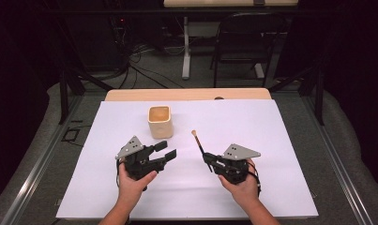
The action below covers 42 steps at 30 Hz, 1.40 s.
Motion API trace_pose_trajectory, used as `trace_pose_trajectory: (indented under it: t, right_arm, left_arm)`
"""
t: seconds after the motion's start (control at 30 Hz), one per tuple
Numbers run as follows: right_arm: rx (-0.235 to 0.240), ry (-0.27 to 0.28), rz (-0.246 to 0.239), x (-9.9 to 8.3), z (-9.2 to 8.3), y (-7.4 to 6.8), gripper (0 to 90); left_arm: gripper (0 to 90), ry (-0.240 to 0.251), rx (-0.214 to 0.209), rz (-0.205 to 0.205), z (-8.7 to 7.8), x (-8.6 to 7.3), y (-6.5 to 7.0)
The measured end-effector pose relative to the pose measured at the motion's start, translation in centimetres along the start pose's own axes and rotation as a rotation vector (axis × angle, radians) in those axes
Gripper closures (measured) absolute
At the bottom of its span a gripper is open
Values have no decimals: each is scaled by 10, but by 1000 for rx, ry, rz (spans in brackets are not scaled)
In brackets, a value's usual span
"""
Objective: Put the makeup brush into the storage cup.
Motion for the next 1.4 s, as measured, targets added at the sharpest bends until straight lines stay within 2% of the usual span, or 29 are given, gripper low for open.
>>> trace_pose_trajectory:
  t: [0.17, 0.27, 0.47, 0.67, 0.97, 1.4]
  right_arm:
    - [1, -5, -3, 0, 2, -2, 837]
    - [3, 4, -3, 1, 2, -3, 837]
    - [3, 4, -3, 1, 2, -4, 837]
    - [0, 9, -4, 2, 2, -4, 837]
    - [3, 17, -2, 3, 3, -6, 837]
    - [4, 28, -5, 4, 3, -6, 836]
  left_arm:
    - [439, 0, -32, -20, 4, 3, 5]
    - [449, 10, -68, -52, 6, 8, 9]
    - [464, 8, -84, -60, 9, 10, 13]
    - [489, 3, -123, -73, 13, 11, 18]
    - [510, 4, -144, -101, 17, 12, 22]
    - [531, -1, -166, -105, 25, 14, 30]
Point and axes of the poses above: each handheld gripper's, and its own axes: z roughly forward along the jaws, x roughly out of its top, y roughly to its right, the point moved 9 cm from there along z, roughly forward along the jaws, and after that the axes turned 9 degrees about x, right-handed, at the moved point
